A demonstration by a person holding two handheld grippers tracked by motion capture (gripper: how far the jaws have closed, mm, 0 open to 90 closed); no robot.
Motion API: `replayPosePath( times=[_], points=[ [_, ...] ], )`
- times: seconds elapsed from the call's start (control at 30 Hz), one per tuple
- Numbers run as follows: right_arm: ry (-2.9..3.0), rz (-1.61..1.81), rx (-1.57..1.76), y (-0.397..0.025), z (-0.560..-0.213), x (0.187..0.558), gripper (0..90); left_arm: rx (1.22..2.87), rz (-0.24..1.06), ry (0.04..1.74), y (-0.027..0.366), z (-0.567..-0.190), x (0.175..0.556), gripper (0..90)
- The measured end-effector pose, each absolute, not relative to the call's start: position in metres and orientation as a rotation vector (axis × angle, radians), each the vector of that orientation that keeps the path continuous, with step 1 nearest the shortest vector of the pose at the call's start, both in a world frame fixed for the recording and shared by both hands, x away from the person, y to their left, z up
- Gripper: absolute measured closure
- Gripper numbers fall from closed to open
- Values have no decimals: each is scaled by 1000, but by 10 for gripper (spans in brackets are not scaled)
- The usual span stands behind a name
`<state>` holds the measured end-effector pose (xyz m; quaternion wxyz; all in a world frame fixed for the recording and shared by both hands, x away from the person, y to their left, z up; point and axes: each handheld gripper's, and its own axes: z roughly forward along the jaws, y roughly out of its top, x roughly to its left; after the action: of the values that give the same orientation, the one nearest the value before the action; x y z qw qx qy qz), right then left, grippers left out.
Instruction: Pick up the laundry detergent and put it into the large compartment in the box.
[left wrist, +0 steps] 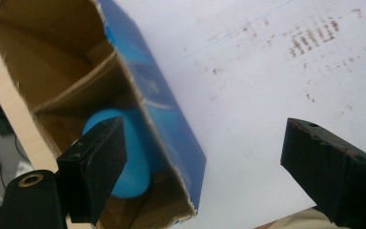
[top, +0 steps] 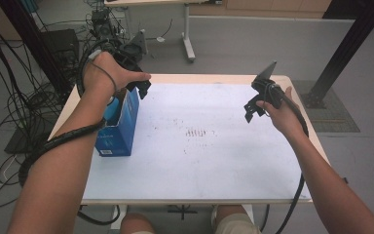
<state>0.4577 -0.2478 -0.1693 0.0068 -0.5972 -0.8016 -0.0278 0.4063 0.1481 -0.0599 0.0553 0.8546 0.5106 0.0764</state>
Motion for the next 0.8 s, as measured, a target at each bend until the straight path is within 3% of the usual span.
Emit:
replayPosePath(
  times=[0.4, 0.8],
  points=[
    [-2506, -95, -1862, -253, -168, 461, 80, 2743, 182, 1197, 125, -59, 414, 146],
    [-2479, -88, -1873, -259, -173, 470, 80, 2811, 213, 925, 110, -61, 417, 147]
  ],
)
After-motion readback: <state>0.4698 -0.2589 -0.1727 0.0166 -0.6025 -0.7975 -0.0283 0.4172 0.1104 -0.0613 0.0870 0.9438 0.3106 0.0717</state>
